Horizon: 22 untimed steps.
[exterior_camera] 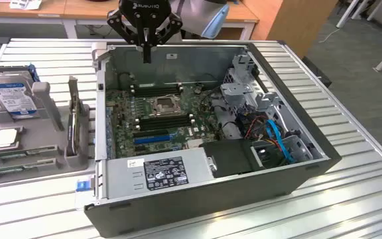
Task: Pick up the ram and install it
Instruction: 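Reach for the ram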
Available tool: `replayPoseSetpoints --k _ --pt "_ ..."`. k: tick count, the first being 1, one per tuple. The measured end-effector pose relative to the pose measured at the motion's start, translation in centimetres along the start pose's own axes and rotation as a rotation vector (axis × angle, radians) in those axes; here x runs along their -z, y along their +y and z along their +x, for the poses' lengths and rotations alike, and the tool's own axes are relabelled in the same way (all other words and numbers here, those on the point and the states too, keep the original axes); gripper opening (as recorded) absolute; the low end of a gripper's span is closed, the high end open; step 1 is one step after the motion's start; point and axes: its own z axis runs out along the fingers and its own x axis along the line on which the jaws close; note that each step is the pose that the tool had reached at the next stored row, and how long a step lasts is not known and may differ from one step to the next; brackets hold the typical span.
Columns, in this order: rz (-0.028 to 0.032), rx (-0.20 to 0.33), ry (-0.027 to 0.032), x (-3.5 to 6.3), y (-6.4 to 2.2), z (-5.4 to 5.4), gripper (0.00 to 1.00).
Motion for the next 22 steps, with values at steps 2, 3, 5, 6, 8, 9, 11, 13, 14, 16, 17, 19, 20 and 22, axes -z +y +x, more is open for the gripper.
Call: replayPoseSetpoints --k 2,3,5,6,8,9,11,13,14,16,17,19,20,22 --pt "0.0000 0.000 0.0000 0.00 0.00 0.0 0.10" --pt "0.0000 0.000 0.0000 0.00 0.00 0.0 0.10" --pt "0.0000 0.000 0.0000 0.00 0.00 0.0 0.10" --pt "0.0000 0.000 0.0000 0.00 0.00 0.0 0.10" --pt "0.0000 0.000 0.0000 0.00 0.00 0.0 0.10" --pt "0.0000 0.000 0.0000 0.00 0.00 0.0 0.10" --pt "-0.0001 0.000 -0.0001 0.00 0.00 0.0 0.10" --pt "-0.0001 0.000 -0.0001 0.00 -0.01 0.1 0.10" --pt "-0.0001 0.000 -0.0001 0.00 -0.02 0.2 0.10" --pt "0.0000 0.000 0.0000 0.01 -0.04 0.5 0.10" --pt "0.0000 0.000 0.0000 0.02 -0.05 0.7 0.10" --pt "0.0000 0.000 0.0000 0.03 -0.08 1.1 0.10" --pt "0.0000 0.000 0.0000 0.03 -0.09 1.3 0.10" --pt "0.0000 0.000 -0.0001 0.04 -0.12 1.6 0.10"
